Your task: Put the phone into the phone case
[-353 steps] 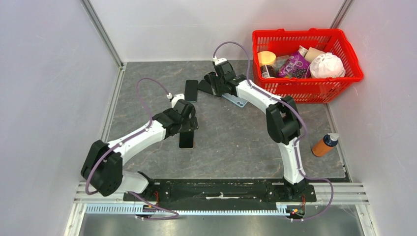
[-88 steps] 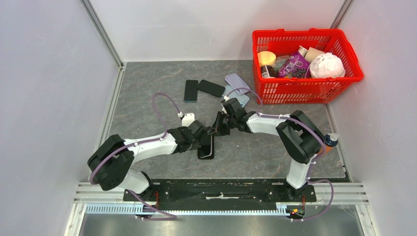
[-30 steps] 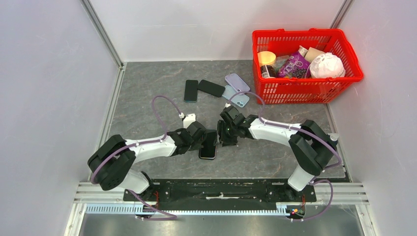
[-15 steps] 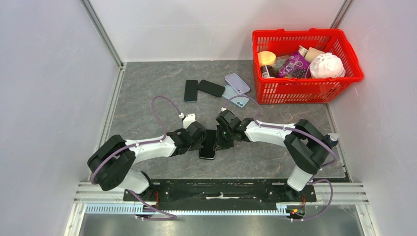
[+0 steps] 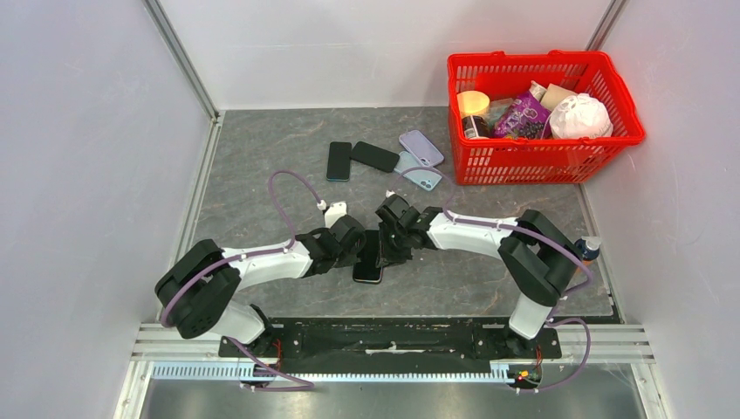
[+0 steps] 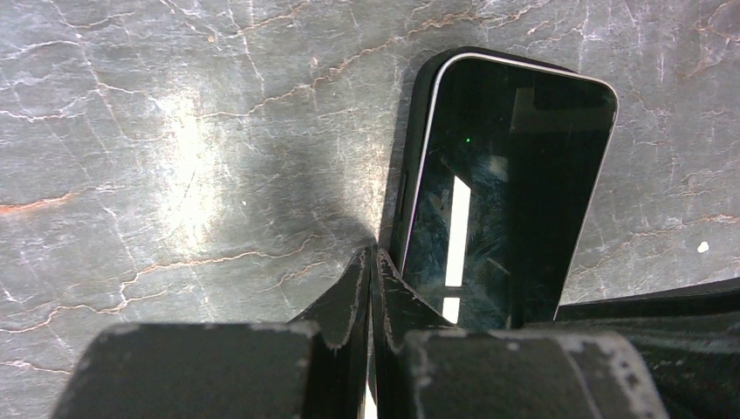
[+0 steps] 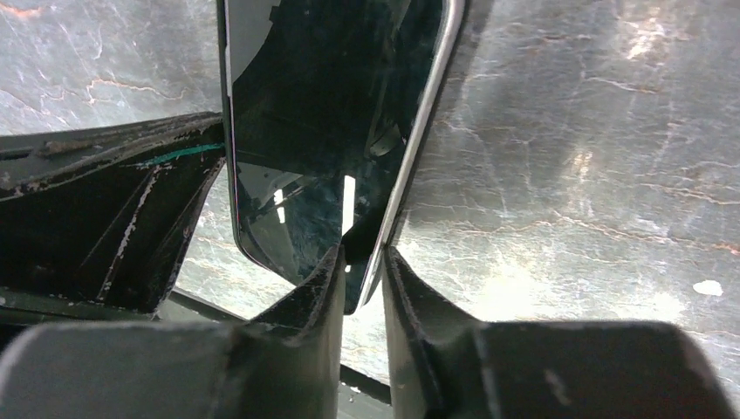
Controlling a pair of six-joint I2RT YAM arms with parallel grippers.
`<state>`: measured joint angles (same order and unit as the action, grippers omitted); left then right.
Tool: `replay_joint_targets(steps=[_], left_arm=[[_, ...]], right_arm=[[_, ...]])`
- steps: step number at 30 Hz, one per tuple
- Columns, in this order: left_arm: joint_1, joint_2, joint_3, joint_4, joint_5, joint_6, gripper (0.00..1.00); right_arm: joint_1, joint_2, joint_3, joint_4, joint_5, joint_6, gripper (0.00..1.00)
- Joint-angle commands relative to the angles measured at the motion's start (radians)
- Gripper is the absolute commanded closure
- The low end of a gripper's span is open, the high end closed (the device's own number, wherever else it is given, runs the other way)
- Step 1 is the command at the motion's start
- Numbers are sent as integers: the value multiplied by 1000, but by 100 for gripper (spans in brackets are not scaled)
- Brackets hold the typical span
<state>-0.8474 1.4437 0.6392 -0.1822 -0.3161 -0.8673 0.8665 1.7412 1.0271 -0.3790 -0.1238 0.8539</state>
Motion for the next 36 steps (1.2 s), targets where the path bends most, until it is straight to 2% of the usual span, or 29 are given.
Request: replay_joint_targets(steps=[1, 3, 5, 9, 13, 23, 25, 33, 36], left_arm=[[-8, 10, -16, 12, 75, -34, 94], [-8, 2, -20, 4, 68, -37, 94], [-8, -7, -28, 7, 73, -39, 93], [-9, -27, -65, 22, 96, -51, 92], [-9, -58, -106, 20, 107, -57, 89], [-13, -146, -183, 23, 170, -100, 89], [-15, -154, -187, 13, 176, -92, 89], [-68, -130, -195, 29, 195, -121, 90], [-89, -128, -194, 37, 188, -143, 90]], right_arm=[[43, -11, 32, -18, 72, -88, 66], [42, -55, 37, -68, 77, -114, 58], [42, -91, 38, -111, 78, -120, 54], [39, -176, -9, -138, 20, -104, 53], [39, -243, -40, -172, 29, -100, 51], [39, -248, -142, -32, 87, -64, 55], [38, -238, -132, -30, 91, -68, 58], [47, -217, -142, 11, 107, -50, 61], [58, -192, -142, 14, 108, -43, 65]])
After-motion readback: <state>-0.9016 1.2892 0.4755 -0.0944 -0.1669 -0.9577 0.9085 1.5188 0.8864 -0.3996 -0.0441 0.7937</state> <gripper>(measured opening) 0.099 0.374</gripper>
